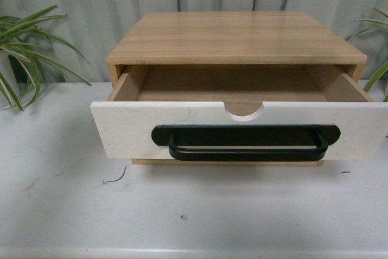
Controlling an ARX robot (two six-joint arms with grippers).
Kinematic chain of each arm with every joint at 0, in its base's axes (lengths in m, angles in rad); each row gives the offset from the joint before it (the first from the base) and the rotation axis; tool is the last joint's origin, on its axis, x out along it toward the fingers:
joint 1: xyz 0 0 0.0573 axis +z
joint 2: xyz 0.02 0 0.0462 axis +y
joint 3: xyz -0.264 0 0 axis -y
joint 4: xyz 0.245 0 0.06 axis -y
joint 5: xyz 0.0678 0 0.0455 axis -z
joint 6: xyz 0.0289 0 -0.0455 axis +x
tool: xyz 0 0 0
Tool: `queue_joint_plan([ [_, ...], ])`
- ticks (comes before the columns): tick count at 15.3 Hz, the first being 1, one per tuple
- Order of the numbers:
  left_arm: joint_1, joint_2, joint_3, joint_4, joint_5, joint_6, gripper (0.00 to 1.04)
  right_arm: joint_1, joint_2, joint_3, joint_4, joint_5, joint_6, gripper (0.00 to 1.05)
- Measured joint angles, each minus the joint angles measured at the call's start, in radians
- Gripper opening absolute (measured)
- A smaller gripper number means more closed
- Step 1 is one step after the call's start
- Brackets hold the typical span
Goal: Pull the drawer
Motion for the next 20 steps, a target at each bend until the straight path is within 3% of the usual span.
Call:
queue_joint_plan([
  [2,0.12,-0.043,-0.057,0.006,-0.074,-0.096,0.98,-0.038,-0.078,-0.065,-0.017,0.042,0.164,0.98],
  [4,0.245,-0.167,-0.214,0.214,0.181,-0.039,0.77,-0.077,-0.16,-0.097,-0.014,0.04,0.227,0.98],
  [5,0.212,-0.23,-0.284,0.242,0.238,-0.006,0.66,-0.081,-0.204,-0.151,0.083,0.031,0.179,0.86],
  [6,0.157,-0.27,-0.349,0.253,0.243,0.015,0.54,-0.066,-0.291,-0.229,0.062,0.027,0.128,0.73],
  [9,0.072,-0.4,-0.513,0.266,0.142,0.025,0.11,-0.01,-0.61,-0.416,-0.094,0.077,0.086,0.31],
  [10,0.048,-0.438,-0.547,0.264,0.124,0.026,0.02,0.014,-0.69,-0.454,-0.086,0.101,0.084,0.16],
  [11,0.024,-0.48,-0.583,0.251,0.105,0.029,0.02,0.031,-0.722,-0.489,-0.087,0.13,0.083,0.02],
  [13,-0.018,-0.579,-0.646,0.215,0.053,0.029,0.02,0.083,-0.805,-0.569,-0.115,0.172,0.08,0.02],
  [14,-0.054,-0.615,-0.662,0.192,0.0,0.028,0.02,0.151,-0.841,-0.582,-0.126,0.258,0.081,0.02],
  [15,-0.113,-0.645,-0.675,0.177,-0.034,0.029,0.02,0.182,-0.869,-0.596,-0.138,0.257,0.08,0.02],
  [20,-0.119,-0.796,-0.723,0.077,-0.047,0.032,0.02,0.175,-0.996,-0.652,-0.217,0.272,0.079,0.02],
])
